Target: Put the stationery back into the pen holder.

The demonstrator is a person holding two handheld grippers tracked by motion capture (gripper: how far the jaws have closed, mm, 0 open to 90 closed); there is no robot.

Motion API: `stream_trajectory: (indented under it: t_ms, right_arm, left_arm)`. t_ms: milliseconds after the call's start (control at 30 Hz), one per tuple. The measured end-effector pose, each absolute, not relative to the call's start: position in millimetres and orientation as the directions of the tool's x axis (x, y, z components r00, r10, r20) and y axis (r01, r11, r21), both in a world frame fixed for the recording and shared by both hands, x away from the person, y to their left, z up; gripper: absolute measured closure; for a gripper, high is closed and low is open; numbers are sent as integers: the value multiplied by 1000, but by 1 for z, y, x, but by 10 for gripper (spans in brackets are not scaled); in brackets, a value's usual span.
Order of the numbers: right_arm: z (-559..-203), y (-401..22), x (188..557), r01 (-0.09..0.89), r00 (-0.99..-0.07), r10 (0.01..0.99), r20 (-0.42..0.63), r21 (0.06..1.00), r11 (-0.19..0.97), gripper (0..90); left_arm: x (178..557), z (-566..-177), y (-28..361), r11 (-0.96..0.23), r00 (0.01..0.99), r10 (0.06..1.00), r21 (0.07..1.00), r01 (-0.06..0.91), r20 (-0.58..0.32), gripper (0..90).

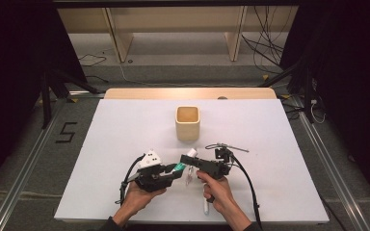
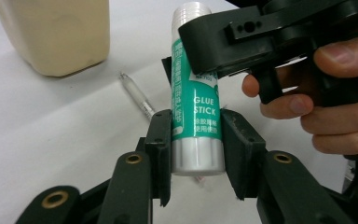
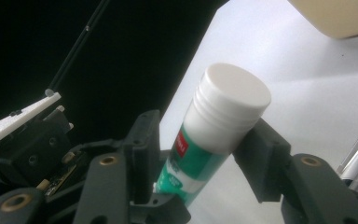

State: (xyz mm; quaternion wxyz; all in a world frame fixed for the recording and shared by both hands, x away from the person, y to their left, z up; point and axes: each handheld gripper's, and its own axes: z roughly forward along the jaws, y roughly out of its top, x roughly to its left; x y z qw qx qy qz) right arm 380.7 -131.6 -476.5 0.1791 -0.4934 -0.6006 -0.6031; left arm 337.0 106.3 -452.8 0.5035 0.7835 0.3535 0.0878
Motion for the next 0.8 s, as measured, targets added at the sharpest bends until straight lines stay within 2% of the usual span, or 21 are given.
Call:
stream_trajectory:
  t_ms: [267, 467, 600, 700, 733, 800]
  right_arm:
    - [-477, -131, 381, 819, -434, 367, 823, 530, -220, 594]
    - [-474, -132, 379, 804, -456, 358, 815, 549, -227, 652]
    - [-470, -132, 378, 792, -476, 365, 800, 571, -216, 658]
    - [-465, -133, 378, 763, -510, 393, 765, 614, -203, 659]
    - [-461, -135, 379, 747, -522, 413, 746, 634, -201, 659]
    - [-460, -137, 380, 738, -529, 425, 734, 646, -197, 659]
  left_arm:
    - [338, -453, 108, -241, 738, 637, 853, 463, -221, 653]
    - [339, -456, 107, -236, 746, 625, 855, 461, -229, 650]
    - [340, -455, 107, -232, 758, 604, 856, 462, -245, 633]
    - [340, -453, 106, -239, 765, 590, 849, 471, -258, 490]
    - [340, -453, 106, -242, 765, 590, 847, 473, -258, 415]
    - [341, -453, 107, -247, 765, 589, 844, 477, -260, 388]
